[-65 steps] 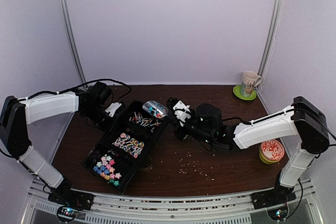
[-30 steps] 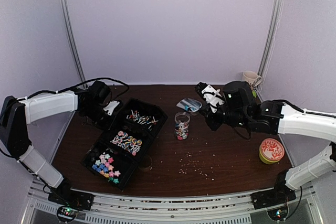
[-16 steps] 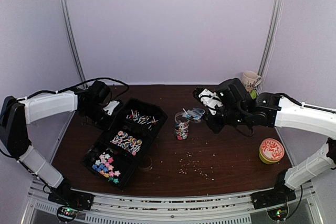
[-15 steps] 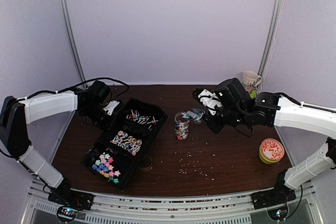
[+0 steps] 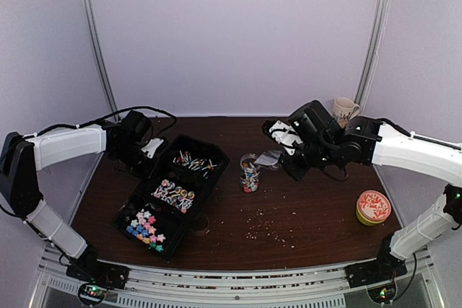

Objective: Pack the candies
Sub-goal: Place the fake candies in the packing bottle, then place the storage box at the center of the board.

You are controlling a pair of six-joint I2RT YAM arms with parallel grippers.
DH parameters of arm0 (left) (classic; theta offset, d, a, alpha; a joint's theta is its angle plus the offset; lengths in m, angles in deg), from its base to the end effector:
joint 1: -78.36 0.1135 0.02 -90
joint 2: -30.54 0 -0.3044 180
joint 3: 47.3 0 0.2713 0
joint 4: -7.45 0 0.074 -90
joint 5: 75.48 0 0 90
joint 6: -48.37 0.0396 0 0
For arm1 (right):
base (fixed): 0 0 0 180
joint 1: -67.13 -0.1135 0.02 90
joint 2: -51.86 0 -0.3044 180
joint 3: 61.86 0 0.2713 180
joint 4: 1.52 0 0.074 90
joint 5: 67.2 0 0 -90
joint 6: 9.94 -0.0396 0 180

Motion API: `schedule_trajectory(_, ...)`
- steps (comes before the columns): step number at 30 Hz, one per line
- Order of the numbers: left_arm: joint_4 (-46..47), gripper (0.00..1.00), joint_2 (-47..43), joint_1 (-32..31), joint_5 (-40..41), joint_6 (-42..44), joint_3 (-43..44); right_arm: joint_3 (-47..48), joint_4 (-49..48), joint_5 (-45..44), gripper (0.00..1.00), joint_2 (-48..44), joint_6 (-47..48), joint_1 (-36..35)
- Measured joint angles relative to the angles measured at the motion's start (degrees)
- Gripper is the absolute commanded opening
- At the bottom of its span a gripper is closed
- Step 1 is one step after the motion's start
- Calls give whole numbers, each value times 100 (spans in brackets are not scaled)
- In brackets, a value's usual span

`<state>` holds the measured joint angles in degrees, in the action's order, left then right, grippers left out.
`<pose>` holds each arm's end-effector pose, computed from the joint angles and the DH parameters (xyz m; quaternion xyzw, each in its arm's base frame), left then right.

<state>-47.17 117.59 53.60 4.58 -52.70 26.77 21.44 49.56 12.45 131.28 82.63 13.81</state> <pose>0.2802 -0.1368 0.2521 0.1332 0.9683 -0.1404 0.1580 0.1918 0.2456 0.3482 -0.4055 0.8346 0.0799 0.3643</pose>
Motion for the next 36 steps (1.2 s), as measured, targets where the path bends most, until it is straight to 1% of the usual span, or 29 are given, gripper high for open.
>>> schedule_trajectory(8,0,0,0,24,4,-4,0,387,439,-22,0,212,7,0)
schedule_trajectory(16,0,0,0,109,37,-31,0,1126,1147,-11,0,527,-2,0)
schedule_trajectory(21,-2,0,0,214,146,-42,0,1235,1213,-22,0,551,31,0)
schedule_trajectory(23,-11,0,0,289,203,-39,4,863,780,-57,0,345,109,-7)
schedule_trajectory(24,-26,0,9,343,236,-39,20,540,479,-76,0,157,179,-15)
schedule_trajectory(25,-37,0,22,411,273,-37,37,-7,33,-90,0,-190,258,-33)
schedule_trajectory(26,-48,0,39,468,306,-37,61,-122,-33,-96,0,-280,275,-37)
schedule_trajectory(29,-90,0,197,706,501,-37,219,-1099,-1005,-116,0,-997,468,-72)
schedule_trajectory(32,-157,0,402,887,715,-35,409,-1685,-1779,-116,0,-1438,621,-105)
schedule_trajectory(36,-310,0,643,1060,916,-39,750,-2120,-2717,-166,0,-1613,780,-157)
